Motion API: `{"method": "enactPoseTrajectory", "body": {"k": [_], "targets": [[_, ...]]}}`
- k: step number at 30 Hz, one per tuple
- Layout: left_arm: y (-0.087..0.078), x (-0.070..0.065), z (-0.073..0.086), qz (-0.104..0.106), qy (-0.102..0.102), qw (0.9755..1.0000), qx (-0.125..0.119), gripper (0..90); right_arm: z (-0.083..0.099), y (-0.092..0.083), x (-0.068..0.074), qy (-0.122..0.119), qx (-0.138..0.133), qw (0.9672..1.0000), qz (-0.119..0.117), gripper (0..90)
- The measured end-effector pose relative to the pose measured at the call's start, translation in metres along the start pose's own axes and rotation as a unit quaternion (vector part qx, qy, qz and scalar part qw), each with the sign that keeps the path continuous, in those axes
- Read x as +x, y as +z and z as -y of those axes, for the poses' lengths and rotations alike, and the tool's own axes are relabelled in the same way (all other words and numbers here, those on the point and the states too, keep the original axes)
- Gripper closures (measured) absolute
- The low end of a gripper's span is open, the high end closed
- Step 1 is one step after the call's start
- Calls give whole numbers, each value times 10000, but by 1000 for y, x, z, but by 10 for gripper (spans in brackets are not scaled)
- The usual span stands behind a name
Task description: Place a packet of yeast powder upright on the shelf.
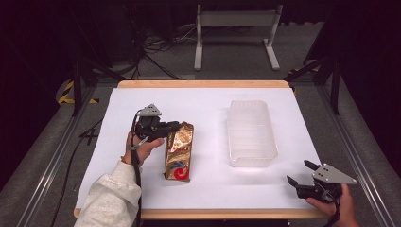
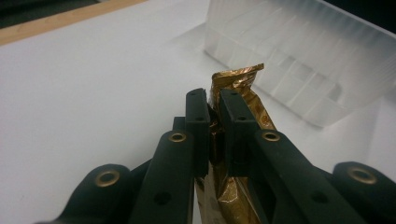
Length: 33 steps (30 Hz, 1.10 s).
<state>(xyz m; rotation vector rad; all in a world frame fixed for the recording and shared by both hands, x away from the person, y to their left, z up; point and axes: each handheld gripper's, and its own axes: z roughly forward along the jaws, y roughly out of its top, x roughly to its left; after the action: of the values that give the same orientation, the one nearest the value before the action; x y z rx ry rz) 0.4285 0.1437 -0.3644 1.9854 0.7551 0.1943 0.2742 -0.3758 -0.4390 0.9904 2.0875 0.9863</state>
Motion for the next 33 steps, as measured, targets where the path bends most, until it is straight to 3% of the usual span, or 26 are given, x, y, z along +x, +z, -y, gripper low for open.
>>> {"method": "enactPoseTrajectory", "body": {"k": [4, 12, 25, 33], "targets": [[-8, -13, -5, 67, 227, 9997, -44, 841, 0, -1, 0, -13, -23, 10000, -4, 176], [-15, -33, -11, 119, 459, 9987, -181, 852, 0, -1, 0, 6, -50, 10000, -20, 176], [-23, -52, -19, 234, 601, 9959, -636, 856, -1, -3, 0, 3, -91, 10000, -12, 175], [-18, -56, -23, 325, 652, 9946, -741, 859, -1, -3, 0, -14, -116, 9999, 1, 173]]}}
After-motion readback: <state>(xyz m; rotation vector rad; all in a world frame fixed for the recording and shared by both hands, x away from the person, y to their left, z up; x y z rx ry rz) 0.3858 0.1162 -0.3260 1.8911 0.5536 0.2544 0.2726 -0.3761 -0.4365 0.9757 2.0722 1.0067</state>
